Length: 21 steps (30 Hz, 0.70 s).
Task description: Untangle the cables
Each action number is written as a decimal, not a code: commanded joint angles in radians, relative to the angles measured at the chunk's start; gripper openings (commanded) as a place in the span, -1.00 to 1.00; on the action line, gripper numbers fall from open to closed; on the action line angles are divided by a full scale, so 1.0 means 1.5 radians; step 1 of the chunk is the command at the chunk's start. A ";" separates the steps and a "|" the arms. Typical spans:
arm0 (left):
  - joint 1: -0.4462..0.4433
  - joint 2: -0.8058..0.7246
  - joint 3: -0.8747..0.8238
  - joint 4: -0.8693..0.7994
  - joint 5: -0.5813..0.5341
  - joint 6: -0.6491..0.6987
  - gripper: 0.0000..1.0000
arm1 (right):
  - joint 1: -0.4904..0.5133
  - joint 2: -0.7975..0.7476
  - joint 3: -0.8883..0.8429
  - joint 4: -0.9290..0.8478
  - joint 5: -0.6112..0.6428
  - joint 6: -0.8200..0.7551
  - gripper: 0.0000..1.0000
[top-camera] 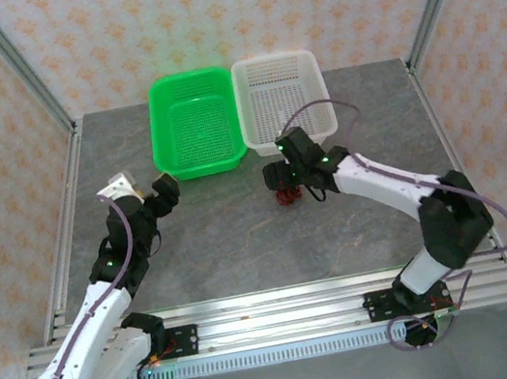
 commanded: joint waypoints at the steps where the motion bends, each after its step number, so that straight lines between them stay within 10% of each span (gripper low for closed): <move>1: -0.038 -0.012 0.018 -0.090 0.024 -0.050 0.82 | -0.006 0.048 0.032 -0.054 0.033 -0.020 0.73; 13: -0.195 0.011 -0.013 -0.116 -0.044 -0.107 0.86 | -0.018 0.184 0.059 0.032 0.063 -0.039 0.62; 21: -0.294 0.052 -0.006 -0.100 -0.103 -0.125 0.86 | -0.042 0.185 0.030 0.095 0.030 -0.023 -0.11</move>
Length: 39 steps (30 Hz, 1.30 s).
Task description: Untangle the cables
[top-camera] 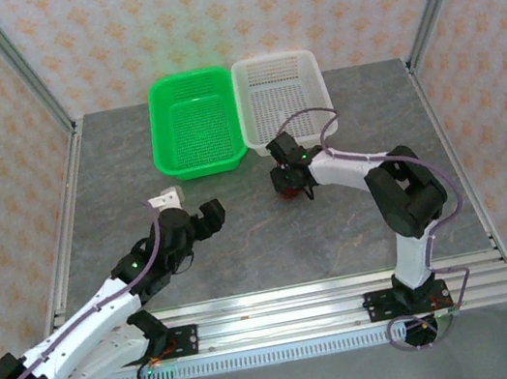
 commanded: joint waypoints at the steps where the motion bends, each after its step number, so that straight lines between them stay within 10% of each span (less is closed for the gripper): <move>1: -0.032 0.015 0.004 -0.004 -0.051 -0.012 0.86 | -0.008 -0.008 -0.021 0.049 -0.007 0.023 -0.28; 6: -0.084 0.032 0.007 0.022 -0.071 0.018 0.86 | -0.008 -0.094 -0.095 0.088 -0.039 0.117 -1.00; 18: -0.286 0.111 -0.013 0.224 -0.164 0.267 0.90 | -0.014 -0.350 -0.258 0.200 -0.171 0.480 -1.00; 39: -0.301 0.335 -0.044 0.706 -0.158 0.705 0.98 | -0.031 -0.418 -0.304 0.232 -0.329 0.675 -1.00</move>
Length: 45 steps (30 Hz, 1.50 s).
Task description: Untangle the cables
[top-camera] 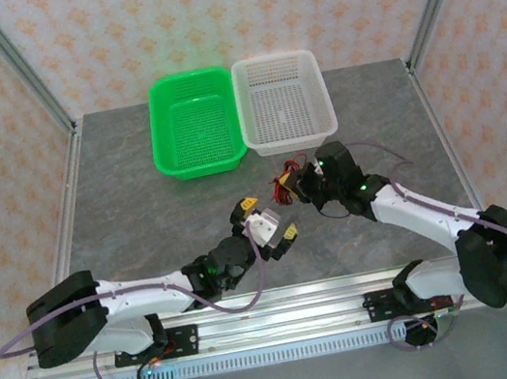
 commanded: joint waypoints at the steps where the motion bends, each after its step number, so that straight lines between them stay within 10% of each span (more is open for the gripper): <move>1: -0.002 0.035 0.019 0.103 -0.048 0.084 0.99 | -0.004 -0.020 0.002 0.032 -0.012 0.026 -1.00; 15: 0.040 0.190 0.131 0.139 -0.099 0.103 0.98 | -0.004 -0.042 -0.004 0.026 -0.009 0.029 -1.00; 32: 0.057 0.190 0.148 0.028 -0.089 0.083 -0.19 | -0.005 -0.042 0.010 0.011 0.006 0.024 -1.00; 37: 0.072 0.173 0.148 0.002 -0.080 0.082 0.04 | -0.005 -0.042 0.018 -0.001 0.010 0.016 -1.00; 45: 0.089 0.174 0.155 0.016 -0.062 0.086 -0.30 | -0.005 -0.041 0.015 0.000 0.007 0.018 -1.00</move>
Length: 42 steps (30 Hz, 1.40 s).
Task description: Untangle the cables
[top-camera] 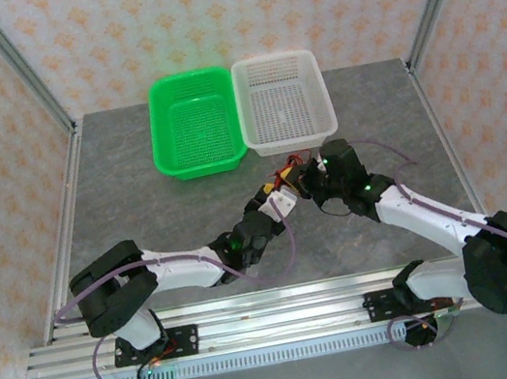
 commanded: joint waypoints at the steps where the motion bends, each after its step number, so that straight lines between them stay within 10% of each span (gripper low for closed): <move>1: 0.021 -0.009 0.018 0.004 -0.019 0.004 -0.39 | 0.000 -0.016 0.013 -0.012 -0.002 -0.005 -1.00; 5: 0.023 -0.002 0.028 0.019 -0.024 -0.002 -1.00 | 0.000 -0.040 0.004 -0.016 0.004 -0.005 -1.00; 10: 0.023 -0.040 0.037 -0.035 -0.020 -0.075 -1.00 | -0.001 -0.057 0.004 -0.057 0.046 -0.075 -0.91; 18: 0.031 -0.166 0.014 -0.234 0.098 -0.335 -1.00 | -0.001 -0.079 0.035 -0.154 0.115 -0.424 0.45; 24: 0.064 -0.244 -0.012 -0.337 0.184 -0.471 -1.00 | 0.001 -0.127 -0.008 -0.119 0.095 -0.573 0.99; 42: 0.180 -0.344 0.035 -0.509 0.368 -0.668 -1.00 | 0.109 -0.135 -0.019 0.039 0.065 -0.647 0.80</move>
